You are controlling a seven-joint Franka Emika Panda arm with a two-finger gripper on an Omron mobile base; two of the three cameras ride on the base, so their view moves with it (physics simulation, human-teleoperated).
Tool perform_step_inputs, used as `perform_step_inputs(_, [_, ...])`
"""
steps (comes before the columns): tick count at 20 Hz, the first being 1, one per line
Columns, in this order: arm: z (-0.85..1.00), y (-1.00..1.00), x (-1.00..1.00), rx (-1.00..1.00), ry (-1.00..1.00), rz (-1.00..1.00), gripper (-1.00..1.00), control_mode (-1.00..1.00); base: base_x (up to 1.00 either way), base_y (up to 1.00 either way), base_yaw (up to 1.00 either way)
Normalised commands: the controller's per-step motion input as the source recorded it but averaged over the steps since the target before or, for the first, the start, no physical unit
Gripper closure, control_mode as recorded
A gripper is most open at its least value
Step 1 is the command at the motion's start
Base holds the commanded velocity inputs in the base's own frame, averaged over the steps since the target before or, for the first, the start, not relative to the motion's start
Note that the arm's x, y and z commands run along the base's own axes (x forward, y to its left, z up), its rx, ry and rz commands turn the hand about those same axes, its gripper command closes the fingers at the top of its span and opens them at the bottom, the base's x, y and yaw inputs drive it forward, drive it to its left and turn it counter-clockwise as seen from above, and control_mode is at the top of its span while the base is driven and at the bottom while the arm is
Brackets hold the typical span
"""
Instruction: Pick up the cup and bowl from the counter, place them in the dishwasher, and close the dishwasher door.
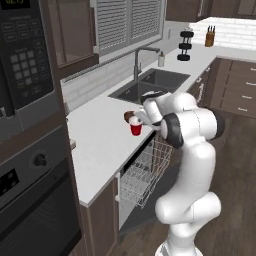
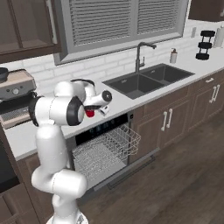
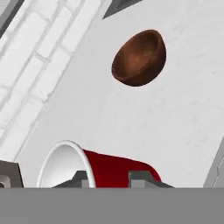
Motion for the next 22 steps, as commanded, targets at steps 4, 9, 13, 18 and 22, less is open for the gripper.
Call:
perform_step_inputs(4, [0.0,-0.56,-1.0,0.0,0.0,-0.12,1.0,-1.0,0.0,0.0,0.0])
perform_step_inputs(9, [-0.32,-0.9,-0.87,0.04,0.09,-0.17,1.0,-1.0,0.0,0.0,0.0])
perform_step_inputs(13, [-0.96,-0.77,-0.13,0.09,0.11,-0.08,1.0,-1.0,0.0,0.0,0.0])
perform_step_inputs(18, [-1.0,-0.49,0.0,0.22,0.0,0.0,1.0,-1.0,0.0,0.0,0.0])
perform_step_inputs(22, [-1.0,-0.08,-0.03,0.16,-0.05,0.0,1.0,-1.0,0.0,0.0,0.0])
